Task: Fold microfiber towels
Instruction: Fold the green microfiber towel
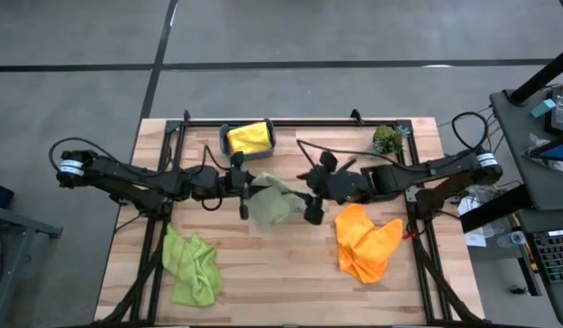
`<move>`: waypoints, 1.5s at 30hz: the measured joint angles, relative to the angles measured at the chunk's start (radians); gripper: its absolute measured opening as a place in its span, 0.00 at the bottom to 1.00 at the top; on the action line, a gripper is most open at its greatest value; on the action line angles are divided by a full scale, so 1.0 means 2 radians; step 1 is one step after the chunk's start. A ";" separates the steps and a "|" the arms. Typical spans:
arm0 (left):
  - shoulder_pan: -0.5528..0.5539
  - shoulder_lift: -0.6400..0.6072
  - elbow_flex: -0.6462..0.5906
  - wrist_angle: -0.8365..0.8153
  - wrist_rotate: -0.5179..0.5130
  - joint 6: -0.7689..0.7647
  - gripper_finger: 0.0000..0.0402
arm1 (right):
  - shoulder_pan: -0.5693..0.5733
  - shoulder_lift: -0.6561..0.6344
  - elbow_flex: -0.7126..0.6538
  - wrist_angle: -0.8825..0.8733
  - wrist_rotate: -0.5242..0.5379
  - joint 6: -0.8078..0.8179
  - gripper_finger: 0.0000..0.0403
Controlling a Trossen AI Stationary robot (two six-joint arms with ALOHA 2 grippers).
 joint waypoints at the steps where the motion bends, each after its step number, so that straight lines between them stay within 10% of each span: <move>1: 0.000 -0.005 -0.001 -0.001 0.003 0.000 0.01 | 0.007 -0.004 -0.008 0.002 0.000 0.004 0.50; 8: 0.000 -0.016 -0.002 0.016 0.018 -0.001 0.01 | 0.055 -0.003 -0.087 0.069 0.022 0.005 0.48; 23: 0.000 -0.011 -0.002 0.055 0.031 -0.015 0.01 | 0.050 0.102 -0.281 0.508 0.037 -0.030 0.49; 37: 0.000 -0.011 -0.002 0.062 0.063 -0.014 0.01 | 0.016 0.167 -0.246 0.579 0.011 -0.088 0.46; 45: 0.000 -0.011 -0.003 0.061 0.063 -0.015 0.01 | 0.015 0.164 -0.245 0.576 -0.015 -0.093 0.19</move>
